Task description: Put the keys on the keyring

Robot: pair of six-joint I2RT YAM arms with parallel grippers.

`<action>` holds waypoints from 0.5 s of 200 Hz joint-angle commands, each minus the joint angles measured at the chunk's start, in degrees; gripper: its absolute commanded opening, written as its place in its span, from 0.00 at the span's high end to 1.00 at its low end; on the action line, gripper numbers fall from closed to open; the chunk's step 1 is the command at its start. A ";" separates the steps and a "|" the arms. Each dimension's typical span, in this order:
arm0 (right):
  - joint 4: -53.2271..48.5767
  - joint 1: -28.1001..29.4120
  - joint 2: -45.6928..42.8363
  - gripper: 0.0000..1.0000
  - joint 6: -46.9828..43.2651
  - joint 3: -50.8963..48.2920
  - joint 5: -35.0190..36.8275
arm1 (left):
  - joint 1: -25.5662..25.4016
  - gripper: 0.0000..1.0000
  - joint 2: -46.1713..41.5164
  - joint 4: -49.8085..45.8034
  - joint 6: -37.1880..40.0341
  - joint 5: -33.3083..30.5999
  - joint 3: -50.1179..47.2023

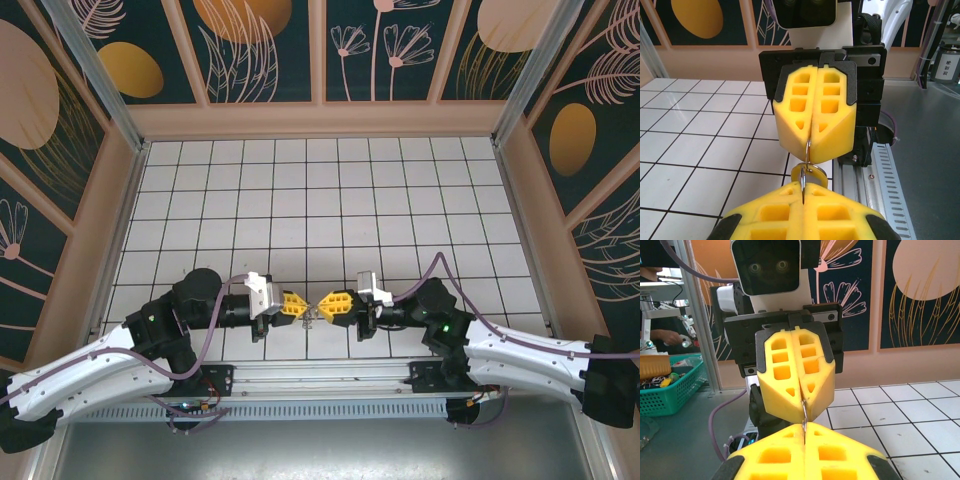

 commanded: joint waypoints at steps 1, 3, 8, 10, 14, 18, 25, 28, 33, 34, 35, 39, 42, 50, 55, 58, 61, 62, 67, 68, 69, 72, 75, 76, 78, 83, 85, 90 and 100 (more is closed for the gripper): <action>1.88 0.29 0.27 1.00 0.86 -0.22 1.36 | 0.13 1.00 -0.34 1.44 1.03 -0.36 2.19; 1.76 0.34 0.26 1.00 0.88 -0.22 1.40 | 0.13 1.00 -0.38 1.44 1.01 -0.36 2.20; 1.77 0.28 0.35 1.00 0.86 -0.22 1.32 | 0.13 1.00 -0.38 1.44 1.04 -0.36 2.21; 1.73 0.26 0.37 1.00 0.88 -0.22 1.28 | 0.13 1.00 -0.39 1.44 1.08 -0.36 2.20; 1.81 0.32 0.44 1.00 0.86 -0.22 1.32 | 0.17 1.00 -0.39 1.44 1.02 -0.44 2.20; 1.78 0.30 0.45 1.00 0.90 -0.22 1.31 | 0.15 1.00 -0.39 1.44 1.01 -0.40 2.23; 1.73 0.31 0.55 1.00 0.95 -0.22 1.32 | 0.13 1.00 -0.38 1.34 1.08 -0.36 2.29; 1.65 0.23 0.55 1.00 0.95 -0.29 1.32 | 0.13 1.00 -0.39 1.34 1.05 -0.40 2.29; 1.60 0.27 0.55 1.00 0.96 -0.31 1.32 | 0.13 1.00 -0.39 1.35 1.06 -0.37 2.29; 1.57 0.29 0.51 1.00 0.99 -0.31 1.32 | 0.13 1.00 -0.39 1.35 1.08 -0.36 2.29; 1.56 0.25 0.53 1.00 1.01 -0.31 1.37 | 0.13 1.00 -0.39 1.35 1.09 -0.36 2.29; 1.42 0.25 0.47 1.00 0.99 -0.38 1.41 | 0.13 1.00 -0.38 1.23 1.03 -0.42 2.28; 1.40 0.30 0.44 1.00 0.95 -0.35 1.43 | 0.15 1.00 -0.33 1.26 1.09 -0.44 2.35; 1.20 0.28 0.33 1.00 0.95 -0.36 1.50 | 0.13 1.00 -0.31 1.27 1.10 -0.45 2.32; 1.11 0.36 0.22 1.00 0.94 -0.39 1.50 | 0.17 1.00 -0.29 1.18 1.16 -0.49 2.35; 0.96 0.31 0.20 1.00 0.98 -0.38 1.48 | 0.15 1.00 -0.24 1.13 1.15 -0.54 2.37; 0.89 0.33 0.16 1.00 1.02 -0.40 1.44 | 0.13 1.00 -0.20 1.10 1.15 -0.53 2.45; 0.87 0.32 0.18 1.00 1.02 -0.40 1.47 | 0.17 1.00 -0.16 1.09 1.17 -0.53 2.46; 0.84 0.25 0.12 1.00 1.02 -0.39 1.58 | 0.17 1.00 -0.13 1.00 1.11 -0.53 2.40; 0.84 0.28 0.12 1.00 1.03 -0.40 1.58 | 0.15 1.00 -0.13 1.00 1.14 -0.53 2.43; 0.84 0.29 0.11 1.00 1.03 -0.40 1.59 | 0.14 1.00 -0.09 1.00 1.16 -0.53 2.40; 0.78 0.33 0.05 1.00 1.03 -0.43 1.59 | 0.13 1.00 -0.09 0.96 1.18 -0.53 2.50; 0.81 0.35 -0.02 1.00 1.07 -0.46 1.59 | 0.13 1.00 0.01 1.00 1.12 -0.53 2.46; 0.83 0.33 0.00 1.00 1.05 -0.47 1.59 | 0.13 1.00 0.03 1.00 1.10 -0.53 2.46; 0.86 0.27 -0.05 1.00 1.03 -0.48 1.63 | 0.13 1.00 0.00 0.98 1.16 -0.49 2.46; 0.90 0.27 -0.14 1.00 1.04 -0.57 1.72 | 0.13 1.00 -0.04 1.00 1.11 -0.49 2.48; 0.88 0.23 -0.19 1.00 1.07 -0.57 1.75 | 0.13 1.00 -0.04 1.00 1.05 -0.46 2.47; 0.84 0.28 -0.33 1.00 1.12 -0.61 1.76 | 0.14 1.00 -0.09 0.98 1.08 -0.52 2.40; 0.82 0.32 -0.48 1.00 1.19 -0.66 1.76 | 0.14 1.00 -0.17 1.00 1.06 -0.62 2.35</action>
